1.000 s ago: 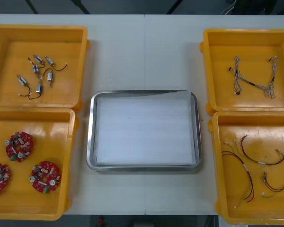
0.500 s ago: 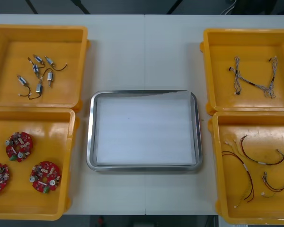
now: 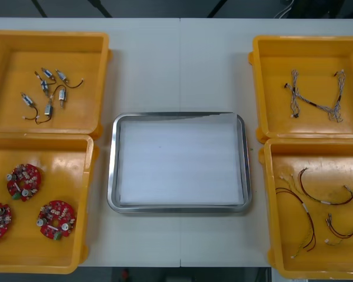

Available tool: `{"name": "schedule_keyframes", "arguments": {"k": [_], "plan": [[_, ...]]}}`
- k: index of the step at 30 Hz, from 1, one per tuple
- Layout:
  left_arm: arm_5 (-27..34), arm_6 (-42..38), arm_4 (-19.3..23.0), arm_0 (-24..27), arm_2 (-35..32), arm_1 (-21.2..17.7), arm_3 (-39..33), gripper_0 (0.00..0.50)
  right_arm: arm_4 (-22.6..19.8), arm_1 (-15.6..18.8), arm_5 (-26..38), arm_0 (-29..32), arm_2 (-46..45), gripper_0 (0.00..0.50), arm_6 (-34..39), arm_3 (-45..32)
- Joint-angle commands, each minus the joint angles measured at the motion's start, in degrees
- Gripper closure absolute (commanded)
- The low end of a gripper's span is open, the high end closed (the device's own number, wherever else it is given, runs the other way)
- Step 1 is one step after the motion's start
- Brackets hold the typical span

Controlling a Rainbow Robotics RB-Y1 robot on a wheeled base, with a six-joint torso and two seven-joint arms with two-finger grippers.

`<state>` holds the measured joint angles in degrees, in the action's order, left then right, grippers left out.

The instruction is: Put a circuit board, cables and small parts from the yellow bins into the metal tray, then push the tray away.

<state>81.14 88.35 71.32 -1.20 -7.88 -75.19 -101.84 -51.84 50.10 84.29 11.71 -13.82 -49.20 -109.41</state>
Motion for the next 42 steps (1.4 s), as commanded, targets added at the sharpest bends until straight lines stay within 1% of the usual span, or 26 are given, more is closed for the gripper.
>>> {"name": "schedule_keyframes", "arguments": {"k": [1,4,7,15,20,25,34,35,36,37,38,39,40,41,42], "plan": [[-1.2,-5.1,0.4,-7.2,-4.5,1.3,-2.6,0.000,1.4,-0.7,-3.2,1.2,1.8,0.000,2.4,1.7],[-1.6,-5.5,0.3,-9.5,-6.0,2.6,-3.5,0.000,1.6,-1.6,-4.1,1.2,2.2,0.000,2.4,2.4],[-2.2,-5.8,0.0,-10.5,-6.3,3.6,-3.8,0.000,1.9,-2.5,-4.1,1.2,2.7,0.000,2.4,2.5],[-2.9,-7.8,-0.8,-10.7,-6.0,7.4,-4.2,0.000,3.2,-4.6,-4.1,1.4,3.2,0.000,2.4,2.5],[-4.8,-8.5,-1.8,-10.7,-3.8,7.5,-4.2,0.000,3.9,-5.2,-4.9,2.1,3.8,0.000,2.4,2.5],[-7.5,-9.4,-3.0,-10.6,-1.4,7.5,-4.1,0.000,5.1,-5.2,-7.2,3.0,5.4,0.000,2.9,2.5],[-11.1,-11.7,-4.7,-10.7,2.6,7.4,-3.9,0.000,6.0,-5.2,-9.7,3.2,6.8,0.000,2.3,4.6],[-11.2,-12.0,-4.9,-10.7,2.9,7.4,-3.9,0.000,6.0,-5.3,-9.7,3.1,7.0,0.012,2.3,4.6],[-11.2,-12.1,-4.9,-10.7,3.0,7.4,-4.0,0.000,6.0,-5.3,-9.7,3.1,7.0,0.048,2.3,4.6],[-11.2,-12.4,-5.0,-10.7,3.3,7.4,-4.0,0.000,6.0,-5.4,-9.7,3.1,7.0,0.176,2.3,4.6],[-11.3,-12.6,-5.0,-10.6,3.4,7.4,-4.0,0.000,6.0,-5.4,-9.7,3.1,7.0,0.246,2.3,4.6],[-11.5,-12.9,-5.1,-10.7,3.7,7.4,-4.0,0.000,6.0,-5.5,-9.7,3.1,7.0,0.373,2.3,4.6],[-11.9,-13.2,-5.3,-10.7,4.0,7.3,-4.0,0.000,5.7,-5.4,-9.7,3.1,7.0,0.459,2.4,4.6],[-12.1,-13.5,-5.3,-10.7,4.3,7.3,-3.9,0.000,5.7,-5.4,-9.7,3.1,7.0,0.500,2.4,4.6],[-12.4,-13.8,-5.5,-10.7,4.6,7.3,-3.7,0.000,5.6,-5.4,-9.7,3.1,7.0,0.500,2.4,4.6]]}}
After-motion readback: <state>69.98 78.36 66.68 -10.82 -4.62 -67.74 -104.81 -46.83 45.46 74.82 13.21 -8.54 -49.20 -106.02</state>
